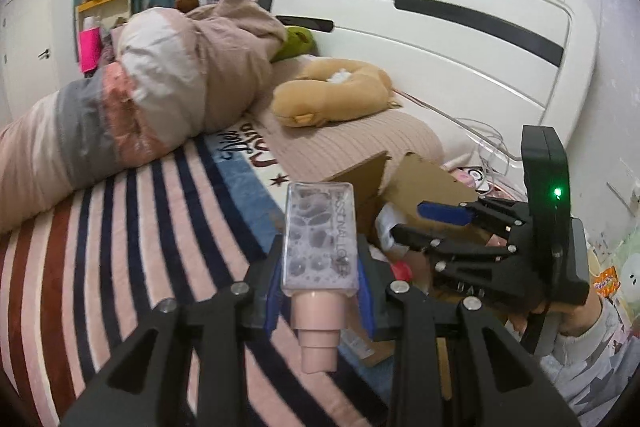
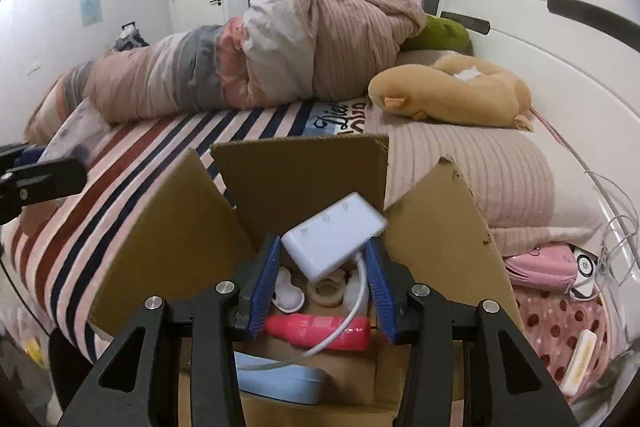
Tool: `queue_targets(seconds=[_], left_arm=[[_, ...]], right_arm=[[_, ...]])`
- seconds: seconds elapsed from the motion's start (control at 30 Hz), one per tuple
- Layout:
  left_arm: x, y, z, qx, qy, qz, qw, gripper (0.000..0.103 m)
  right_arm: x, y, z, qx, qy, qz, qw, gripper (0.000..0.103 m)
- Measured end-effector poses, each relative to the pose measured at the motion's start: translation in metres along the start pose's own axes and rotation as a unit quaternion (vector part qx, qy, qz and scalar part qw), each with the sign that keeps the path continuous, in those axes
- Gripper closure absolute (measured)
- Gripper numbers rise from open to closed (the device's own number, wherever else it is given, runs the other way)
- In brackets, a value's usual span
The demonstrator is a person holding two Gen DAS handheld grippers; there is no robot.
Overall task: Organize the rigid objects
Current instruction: 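Lower the clear bottle and adapter into the box and open both tools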
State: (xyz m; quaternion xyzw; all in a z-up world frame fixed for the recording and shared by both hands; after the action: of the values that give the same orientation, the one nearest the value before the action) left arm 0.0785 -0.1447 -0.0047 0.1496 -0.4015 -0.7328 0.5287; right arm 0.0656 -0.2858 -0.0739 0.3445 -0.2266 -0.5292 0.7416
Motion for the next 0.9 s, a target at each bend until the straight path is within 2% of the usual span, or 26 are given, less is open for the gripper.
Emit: queue_targets(seconds=[0.03, 0.1, 0.3, 0.5, 0.7, 0.8, 0.9], left_arm=[[0.004, 0.002, -0.005, -0.004, -0.001, -0.003, 1.0, 0.075], [0.011, 0.005, -0.015, -0.012, -0.002, -0.007, 0.9999, 0.075], [0.026, 0.008, -0.041, -0.042, -0.008, -0.017, 0.9989, 0.075], [0.032, 0.004, -0.072, -0.083, 0.011, -0.028, 0.9961, 0.075], [0.029, 0.0, -0.076, -0.085, 0.016, -0.025, 0.9959, 0.075], [0.027, 0.002, -0.071, -0.078, 0.015, -0.017, 0.9967, 0.071], [0.024, 0.003, -0.062, -0.066, 0.013, -0.012, 0.9977, 0.057]], right_arm=[[0.003, 0.0, -0.001, 0.003, 0.006, 0.0, 1.0, 0.06], [0.004, -0.001, 0.002, 0.011, 0.01, -0.001, 1.0, 0.045], [0.012, -0.004, 0.011, 0.027, 0.023, -0.009, 0.999, 0.045], [0.016, -0.007, 0.011, 0.028, 0.026, -0.01, 0.999, 0.045], [0.015, -0.008, 0.011, 0.025, 0.026, -0.004, 0.999, 0.045], [0.016, -0.008, 0.012, 0.024, 0.025, -0.004, 0.999, 0.045], [0.016, -0.008, 0.015, 0.024, 0.016, -0.003, 1.0, 0.044]])
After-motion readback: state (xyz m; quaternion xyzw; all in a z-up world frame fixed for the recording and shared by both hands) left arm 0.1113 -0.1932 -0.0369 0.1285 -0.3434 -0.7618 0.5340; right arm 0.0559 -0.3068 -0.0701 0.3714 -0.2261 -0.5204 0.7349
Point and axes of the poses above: each gripper's, at about its wrist camera, not at the fingertips, and z roughly against the way its jaws point, x to its right, y to its top, the point moved 5 cm from there along -z, roughly the way its jaws point, and after that the axes turned 9 degrees about z, right-handed, at the moved point
